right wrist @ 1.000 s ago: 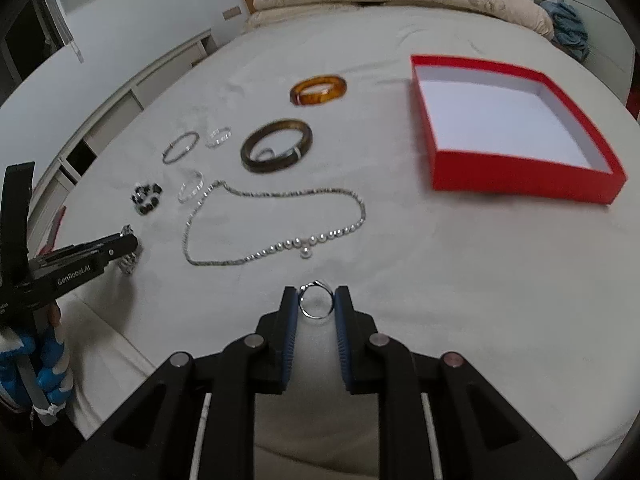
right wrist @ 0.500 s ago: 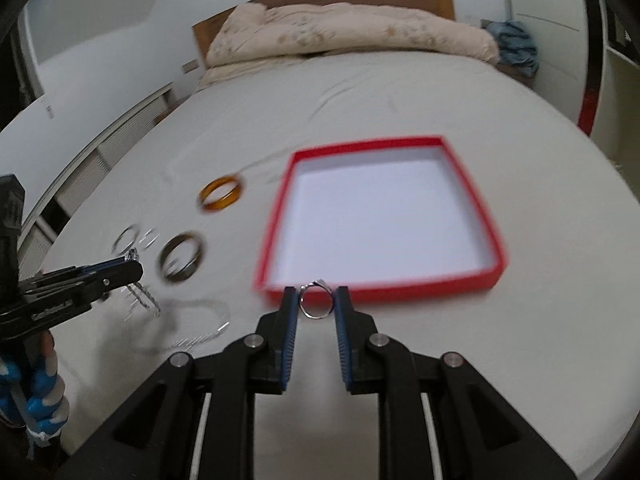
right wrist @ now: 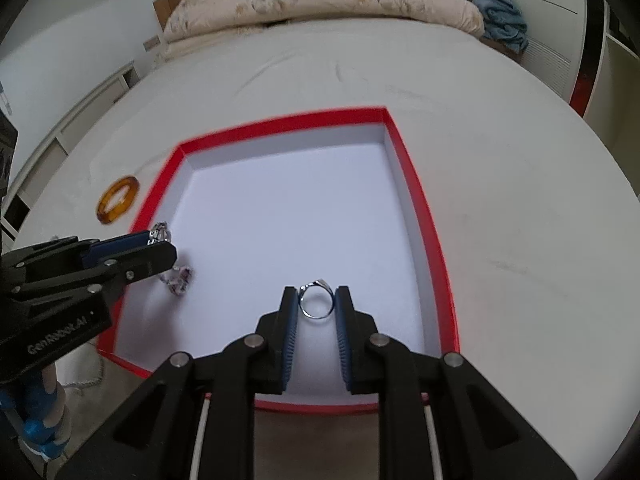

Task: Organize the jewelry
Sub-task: 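Carry the ring and watch into the red box and open both tools, then withdraw both tools from the red box and move back toward the jewelry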

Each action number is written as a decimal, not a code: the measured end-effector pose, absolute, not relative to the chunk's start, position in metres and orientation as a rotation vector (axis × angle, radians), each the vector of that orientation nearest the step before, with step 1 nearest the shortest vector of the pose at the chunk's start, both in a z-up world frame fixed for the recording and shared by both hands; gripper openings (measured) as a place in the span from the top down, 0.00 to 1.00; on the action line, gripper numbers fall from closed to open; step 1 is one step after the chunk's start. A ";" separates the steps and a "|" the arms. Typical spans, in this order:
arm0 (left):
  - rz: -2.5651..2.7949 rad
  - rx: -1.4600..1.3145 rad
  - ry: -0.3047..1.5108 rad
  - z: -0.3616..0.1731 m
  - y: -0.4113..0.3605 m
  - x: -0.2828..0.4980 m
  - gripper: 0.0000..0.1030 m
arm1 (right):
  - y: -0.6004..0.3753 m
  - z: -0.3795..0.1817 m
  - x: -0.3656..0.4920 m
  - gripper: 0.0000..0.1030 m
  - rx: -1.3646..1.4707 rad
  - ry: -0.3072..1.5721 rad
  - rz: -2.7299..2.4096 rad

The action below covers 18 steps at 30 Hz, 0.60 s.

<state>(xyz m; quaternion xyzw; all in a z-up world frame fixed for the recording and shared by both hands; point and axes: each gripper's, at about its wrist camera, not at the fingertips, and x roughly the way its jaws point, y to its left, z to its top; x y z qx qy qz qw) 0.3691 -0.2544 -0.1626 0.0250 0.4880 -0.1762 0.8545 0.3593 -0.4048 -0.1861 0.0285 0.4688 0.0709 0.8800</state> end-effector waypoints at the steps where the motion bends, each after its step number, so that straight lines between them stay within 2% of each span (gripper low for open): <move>1: -0.374 0.063 1.028 -0.165 -0.255 0.367 0.77 | -0.405 -0.187 0.359 0.82 0.054 0.978 0.146; 5: -0.374 0.081 1.024 -0.166 -0.255 0.360 0.75 | -0.399 -0.186 0.354 0.80 0.018 0.984 0.139; 7: -0.373 0.073 1.011 -0.159 -0.251 0.356 0.71 | -0.400 -0.180 0.349 0.67 0.021 0.977 0.127; 18: -0.327 0.042 0.899 -0.079 -0.189 0.290 0.66 | -0.403 -0.107 0.280 0.66 0.090 0.874 0.130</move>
